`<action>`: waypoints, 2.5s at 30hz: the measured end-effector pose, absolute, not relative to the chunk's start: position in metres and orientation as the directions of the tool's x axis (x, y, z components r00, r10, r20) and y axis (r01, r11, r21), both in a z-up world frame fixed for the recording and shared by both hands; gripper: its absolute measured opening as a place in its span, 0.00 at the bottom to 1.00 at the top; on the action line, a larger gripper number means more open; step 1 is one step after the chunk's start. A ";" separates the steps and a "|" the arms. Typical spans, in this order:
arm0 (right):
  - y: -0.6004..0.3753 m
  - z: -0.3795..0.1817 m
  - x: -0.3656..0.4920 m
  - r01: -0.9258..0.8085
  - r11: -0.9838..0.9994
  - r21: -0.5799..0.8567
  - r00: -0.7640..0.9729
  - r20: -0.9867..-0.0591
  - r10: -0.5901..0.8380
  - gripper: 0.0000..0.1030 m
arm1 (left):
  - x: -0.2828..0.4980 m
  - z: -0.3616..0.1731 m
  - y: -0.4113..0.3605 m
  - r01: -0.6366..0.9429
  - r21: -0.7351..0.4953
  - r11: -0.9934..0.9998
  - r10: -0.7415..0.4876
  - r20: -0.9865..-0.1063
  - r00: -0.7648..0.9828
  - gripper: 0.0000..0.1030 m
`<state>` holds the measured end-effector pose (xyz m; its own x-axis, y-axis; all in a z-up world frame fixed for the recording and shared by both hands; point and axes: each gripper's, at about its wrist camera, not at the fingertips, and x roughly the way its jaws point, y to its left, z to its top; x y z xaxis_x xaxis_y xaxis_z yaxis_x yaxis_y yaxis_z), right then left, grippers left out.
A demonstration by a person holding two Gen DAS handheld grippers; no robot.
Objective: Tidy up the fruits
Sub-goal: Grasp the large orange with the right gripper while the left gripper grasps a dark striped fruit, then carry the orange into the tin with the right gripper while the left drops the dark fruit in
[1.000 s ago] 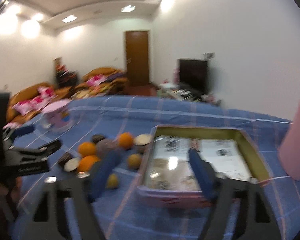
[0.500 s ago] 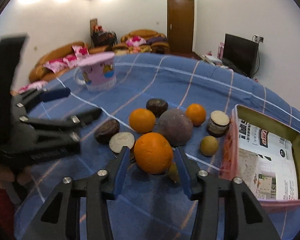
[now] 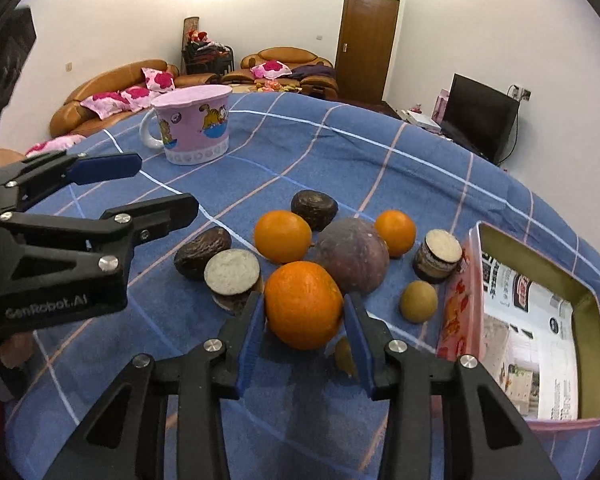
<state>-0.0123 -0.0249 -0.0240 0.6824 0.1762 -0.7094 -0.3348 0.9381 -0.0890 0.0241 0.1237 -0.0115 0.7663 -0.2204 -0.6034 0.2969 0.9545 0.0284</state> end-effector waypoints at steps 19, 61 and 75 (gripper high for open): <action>-0.082 0.027 -0.040 -0.235 0.966 0.107 0.809 -0.529 0.255 0.40 | 0.047 -0.034 0.121 0.287 -0.180 0.941 -0.328 -0.701 0.633 0.72; -0.197 0.043 -0.055 0.011 0.995 0.096 0.889 -0.457 0.034 0.40 | 0.006 0.010 0.065 0.209 -0.093 0.974 -0.227 -0.481 0.847 0.36; -0.257 0.007 -0.036 0.054 0.991 0.123 0.813 -0.581 0.027 0.40 | 0.004 0.013 -0.087 0.379 -0.012 0.925 -0.323 -0.548 0.772 0.36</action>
<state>-0.0359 -0.2566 0.0070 0.8131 0.0274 -0.5814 0.0544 0.9910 0.1227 0.0036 -0.0869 0.0129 0.7717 -0.3234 -0.5476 0.3795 0.9251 -0.0116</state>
